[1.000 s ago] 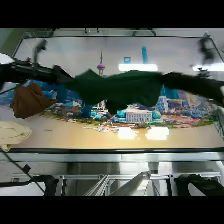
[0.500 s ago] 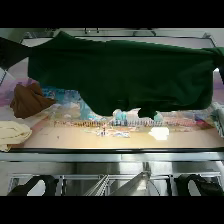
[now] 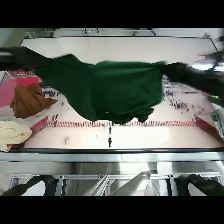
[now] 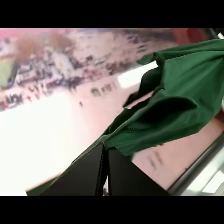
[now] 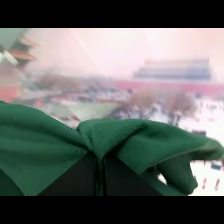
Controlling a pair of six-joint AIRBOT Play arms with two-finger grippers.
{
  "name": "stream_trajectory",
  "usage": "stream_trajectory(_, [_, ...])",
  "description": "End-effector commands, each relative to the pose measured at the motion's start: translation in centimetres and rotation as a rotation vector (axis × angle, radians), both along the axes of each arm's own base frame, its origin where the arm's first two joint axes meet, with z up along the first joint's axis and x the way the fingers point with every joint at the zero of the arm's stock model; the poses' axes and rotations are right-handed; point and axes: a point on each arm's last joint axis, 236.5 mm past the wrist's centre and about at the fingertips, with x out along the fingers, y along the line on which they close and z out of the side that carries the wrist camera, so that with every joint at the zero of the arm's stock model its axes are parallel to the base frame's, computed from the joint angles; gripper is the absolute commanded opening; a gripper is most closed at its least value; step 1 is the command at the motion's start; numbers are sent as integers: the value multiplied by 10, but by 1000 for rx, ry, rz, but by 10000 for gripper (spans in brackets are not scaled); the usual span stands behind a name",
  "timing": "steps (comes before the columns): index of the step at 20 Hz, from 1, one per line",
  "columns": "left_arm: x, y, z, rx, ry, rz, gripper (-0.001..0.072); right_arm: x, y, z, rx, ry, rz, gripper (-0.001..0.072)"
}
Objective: Fold the shirts.
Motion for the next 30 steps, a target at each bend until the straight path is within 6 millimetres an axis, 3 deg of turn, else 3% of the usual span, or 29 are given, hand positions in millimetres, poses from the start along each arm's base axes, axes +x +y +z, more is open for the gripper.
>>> stream_trajectory(1, [54, 1, -117, -10, 201, 27, 30, 39, 2, -104, -64, 162, -39, 24])
stream_trajectory(2, [61, 3, -142, -37, 260, 30, 148, 42, -1, -116, -80, 180, -30, 69])
stream_trajectory(4, [69, 12, -164, -93, 346, 24, 658, 48, -15, -115, -85, 181, -35, 430])
stream_trajectory(5, [71, 17, -162, -134, 373, 9, 720, 46, -25, -106, -83, 177, -25, 443])
stream_trajectory(8, [48, 31, -146, -195, 474, -96, 712, 29, -65, -97, -29, 258, -36, 442])
stream_trajectory(10, [18, 27, -149, -185, 555, -156, 633, 13, -88, -113, 43, 398, -67, 438])
stream_trajectory(11, [1, 20, -156, -170, 601, -173, 629, 7, -95, -123, 77, 457, -74, 437])
stream_trajectory(14, [-48, 0, -195, -55, 714, -183, 629, -4, -92, -152, 119, 567, -31, 436])
stream_trajectory(16, [-76, -11, -221, 23, 778, -176, 630, -9, -77, -175, 126, 629, 6, 436])
stream_trajectory(18, [-92, -27, -238, 43, 831, -160, 630, -14, -60, -198, 125, 685, 42, 436])
stream_trajectory(20, [-97, -43, -251, 53, 836, -148, 630, -17, -41, -218, 126, 729, 69, 436])
stream_trajectory(23, [-95, -65, -266, 99, 791, -146, 630, -15, -18, -233, 145, 738, 94, 436])
stream_trajectory(27, [-87, -94, -276, 134, 770, -200, 629, -1, 3, -232, 158, 719, 113, 436])
stream_trajectory(30, [-72, -101, -290, 143, 786, -205, 627, 18, 13, -225, 161, 677, 101, 435])
